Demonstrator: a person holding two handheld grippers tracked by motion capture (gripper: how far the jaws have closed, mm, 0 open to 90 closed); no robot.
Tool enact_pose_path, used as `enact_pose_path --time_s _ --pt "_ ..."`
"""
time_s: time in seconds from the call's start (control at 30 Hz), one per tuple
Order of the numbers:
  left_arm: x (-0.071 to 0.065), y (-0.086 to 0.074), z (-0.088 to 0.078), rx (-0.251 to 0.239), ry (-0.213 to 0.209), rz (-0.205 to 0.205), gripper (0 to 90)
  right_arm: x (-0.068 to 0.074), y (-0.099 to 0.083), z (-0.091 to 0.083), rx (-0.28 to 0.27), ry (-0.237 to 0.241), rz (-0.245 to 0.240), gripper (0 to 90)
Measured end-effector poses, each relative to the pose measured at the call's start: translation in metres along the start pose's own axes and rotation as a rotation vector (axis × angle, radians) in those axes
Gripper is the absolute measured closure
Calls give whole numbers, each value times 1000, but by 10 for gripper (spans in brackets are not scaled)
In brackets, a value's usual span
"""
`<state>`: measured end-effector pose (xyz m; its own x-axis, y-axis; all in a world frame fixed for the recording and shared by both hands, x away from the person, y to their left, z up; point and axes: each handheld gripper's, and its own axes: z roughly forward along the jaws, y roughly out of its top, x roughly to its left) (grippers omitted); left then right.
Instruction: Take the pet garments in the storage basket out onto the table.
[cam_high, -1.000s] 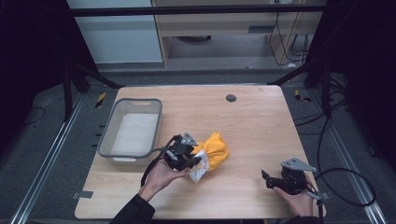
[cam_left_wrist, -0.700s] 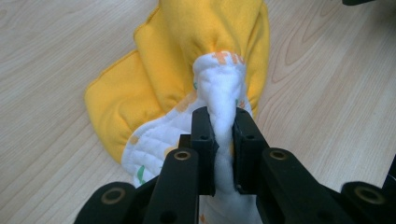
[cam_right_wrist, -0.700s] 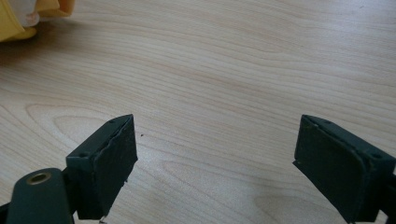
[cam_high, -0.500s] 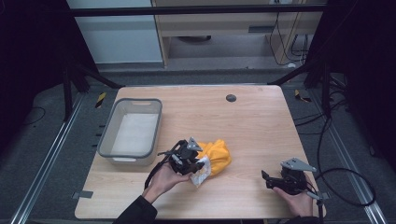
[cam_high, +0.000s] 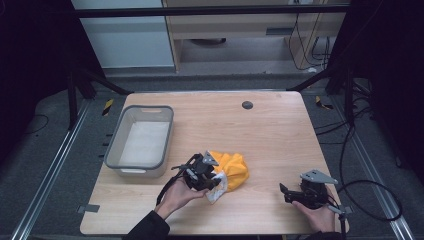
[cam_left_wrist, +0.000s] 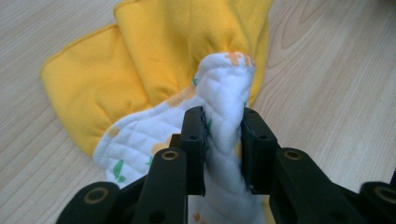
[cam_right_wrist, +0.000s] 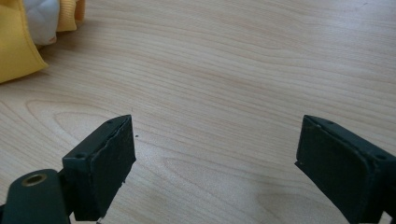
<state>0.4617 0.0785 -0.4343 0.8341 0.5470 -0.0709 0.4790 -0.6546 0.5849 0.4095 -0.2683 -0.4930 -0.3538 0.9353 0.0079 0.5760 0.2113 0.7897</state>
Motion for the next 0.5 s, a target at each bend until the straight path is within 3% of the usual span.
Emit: enact_pose_path --time_s 0.5 --pt "1 -8 -5 -61 26 12 482 0 1 1 -4 2 6 105"
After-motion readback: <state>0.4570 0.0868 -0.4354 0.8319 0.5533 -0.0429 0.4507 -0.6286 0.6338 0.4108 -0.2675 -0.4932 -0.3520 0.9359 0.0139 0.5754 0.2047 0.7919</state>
